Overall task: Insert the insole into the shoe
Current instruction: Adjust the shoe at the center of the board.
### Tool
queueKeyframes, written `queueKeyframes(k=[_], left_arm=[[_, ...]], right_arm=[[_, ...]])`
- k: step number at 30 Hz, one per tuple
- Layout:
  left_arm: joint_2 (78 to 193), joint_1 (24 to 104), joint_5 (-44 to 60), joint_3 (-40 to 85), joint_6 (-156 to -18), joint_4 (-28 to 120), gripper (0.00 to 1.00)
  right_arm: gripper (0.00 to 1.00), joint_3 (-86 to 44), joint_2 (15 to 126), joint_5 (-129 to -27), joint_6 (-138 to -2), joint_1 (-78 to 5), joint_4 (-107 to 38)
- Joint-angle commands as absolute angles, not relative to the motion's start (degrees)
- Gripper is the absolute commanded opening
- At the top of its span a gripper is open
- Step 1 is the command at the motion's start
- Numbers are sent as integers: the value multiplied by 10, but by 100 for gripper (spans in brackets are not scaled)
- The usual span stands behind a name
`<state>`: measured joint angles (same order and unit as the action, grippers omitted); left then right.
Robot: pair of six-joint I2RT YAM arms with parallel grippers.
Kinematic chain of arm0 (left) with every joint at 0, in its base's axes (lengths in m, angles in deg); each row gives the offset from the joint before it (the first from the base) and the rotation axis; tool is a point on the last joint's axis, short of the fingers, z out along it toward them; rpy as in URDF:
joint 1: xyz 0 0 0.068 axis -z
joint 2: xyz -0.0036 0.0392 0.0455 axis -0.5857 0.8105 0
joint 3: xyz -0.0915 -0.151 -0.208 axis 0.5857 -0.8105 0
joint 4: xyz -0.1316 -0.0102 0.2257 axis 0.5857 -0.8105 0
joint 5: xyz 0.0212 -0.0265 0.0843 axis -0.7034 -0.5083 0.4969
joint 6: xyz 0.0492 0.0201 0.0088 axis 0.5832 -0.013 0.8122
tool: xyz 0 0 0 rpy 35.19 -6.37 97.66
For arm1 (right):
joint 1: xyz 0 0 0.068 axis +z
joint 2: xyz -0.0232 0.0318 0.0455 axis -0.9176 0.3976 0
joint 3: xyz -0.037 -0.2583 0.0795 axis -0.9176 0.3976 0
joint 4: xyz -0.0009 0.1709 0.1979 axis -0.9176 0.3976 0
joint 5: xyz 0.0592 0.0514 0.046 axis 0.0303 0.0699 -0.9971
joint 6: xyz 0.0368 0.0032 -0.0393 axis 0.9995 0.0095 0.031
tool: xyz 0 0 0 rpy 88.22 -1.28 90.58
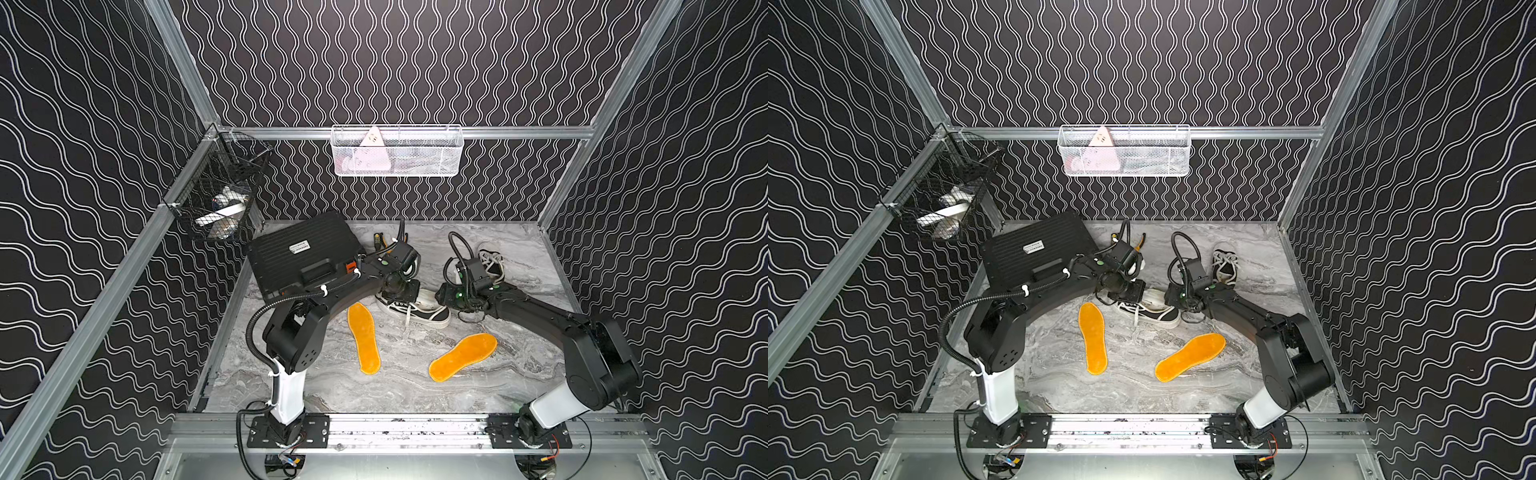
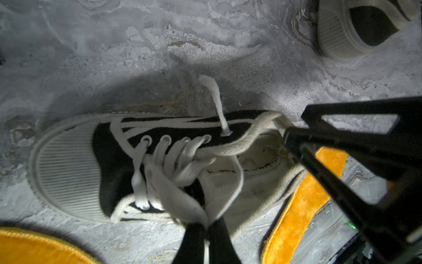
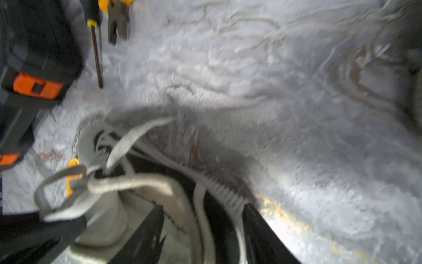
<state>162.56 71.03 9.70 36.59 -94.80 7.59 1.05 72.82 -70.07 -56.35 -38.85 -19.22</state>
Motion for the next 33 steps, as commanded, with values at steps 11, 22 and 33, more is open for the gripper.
queueKeyframes(k=[11,22,33], left_arm=[[1593,680,71,338,-970,100,0],[1587,636,57,296,-938,97,0],[1595,638,133,277,-949,93,0]], right_arm=[[40,25,737,-606,-549,-390,-143],[29,33,737,-638,-572,-401,-169],[28,33,726,-669,-563,-419,-176]])
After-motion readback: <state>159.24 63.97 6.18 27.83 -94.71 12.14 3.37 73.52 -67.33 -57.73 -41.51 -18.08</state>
